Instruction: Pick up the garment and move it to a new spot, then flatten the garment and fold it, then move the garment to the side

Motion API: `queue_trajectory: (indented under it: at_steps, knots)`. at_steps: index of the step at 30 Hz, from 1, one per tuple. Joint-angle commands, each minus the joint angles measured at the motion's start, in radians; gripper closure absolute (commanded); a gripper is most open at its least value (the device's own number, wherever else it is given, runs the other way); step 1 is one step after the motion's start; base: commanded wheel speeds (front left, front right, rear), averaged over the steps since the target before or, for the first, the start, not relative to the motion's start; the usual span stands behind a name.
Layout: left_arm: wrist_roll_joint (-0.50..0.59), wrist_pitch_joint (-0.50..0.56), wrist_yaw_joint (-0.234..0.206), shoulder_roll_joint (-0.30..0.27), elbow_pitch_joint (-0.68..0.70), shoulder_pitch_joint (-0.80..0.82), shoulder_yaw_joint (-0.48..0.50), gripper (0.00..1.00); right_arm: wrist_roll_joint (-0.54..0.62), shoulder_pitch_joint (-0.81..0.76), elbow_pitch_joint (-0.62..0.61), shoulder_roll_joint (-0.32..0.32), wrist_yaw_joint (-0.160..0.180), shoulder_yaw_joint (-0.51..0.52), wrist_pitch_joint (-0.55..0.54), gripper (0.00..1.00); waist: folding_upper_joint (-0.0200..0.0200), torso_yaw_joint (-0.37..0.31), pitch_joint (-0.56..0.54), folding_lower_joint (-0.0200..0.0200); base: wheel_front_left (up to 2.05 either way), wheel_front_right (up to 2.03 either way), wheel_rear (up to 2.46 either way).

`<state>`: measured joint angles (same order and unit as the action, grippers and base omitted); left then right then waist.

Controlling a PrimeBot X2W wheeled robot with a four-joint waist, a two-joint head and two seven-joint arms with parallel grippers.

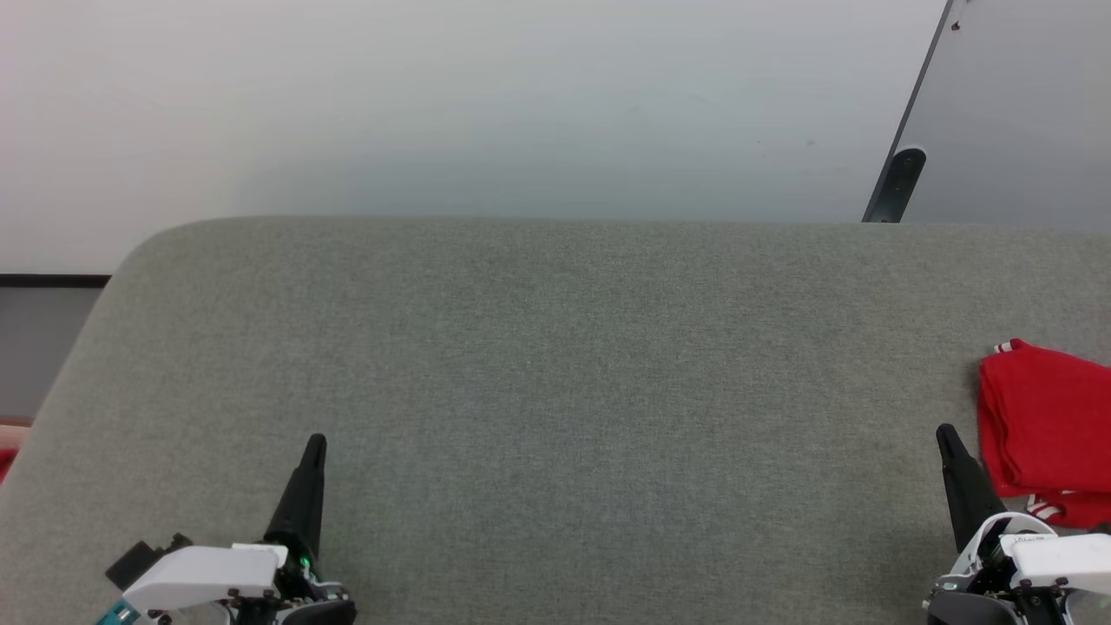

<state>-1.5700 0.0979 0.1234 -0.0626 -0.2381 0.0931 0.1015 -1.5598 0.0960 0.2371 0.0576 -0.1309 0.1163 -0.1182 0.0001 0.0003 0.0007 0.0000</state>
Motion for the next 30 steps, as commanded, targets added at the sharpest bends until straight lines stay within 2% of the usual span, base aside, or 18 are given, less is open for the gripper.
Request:
queue_trajectory:
  at_steps: [1,8,30]
  knots:
    - [-0.014,0.007,0.006,0.004,-0.002,0.012,0.004,1.0,-0.018,0.014,0.003,-0.004,0.0,-0.003,0.005,1.0,-0.0001,0.0,0.0,0.0,0.0,0.0,0.0]
    - [-0.049,0.015,0.011,0.012,-0.011,0.022,0.012,1.0,-0.058,0.022,0.01,-0.011,0.0,-0.004,0.006,1.0,-0.0001,0.0,0.002,0.0,0.0,0.0,0.0]
    - [-0.046,0.017,0.012,0.012,-0.01,0.022,0.013,1.0,-0.055,0.015,0.01,-0.01,0.0,-0.004,0.006,1.0,-0.0001,0.0,0.002,0.0,0.0,0.0,0.0]
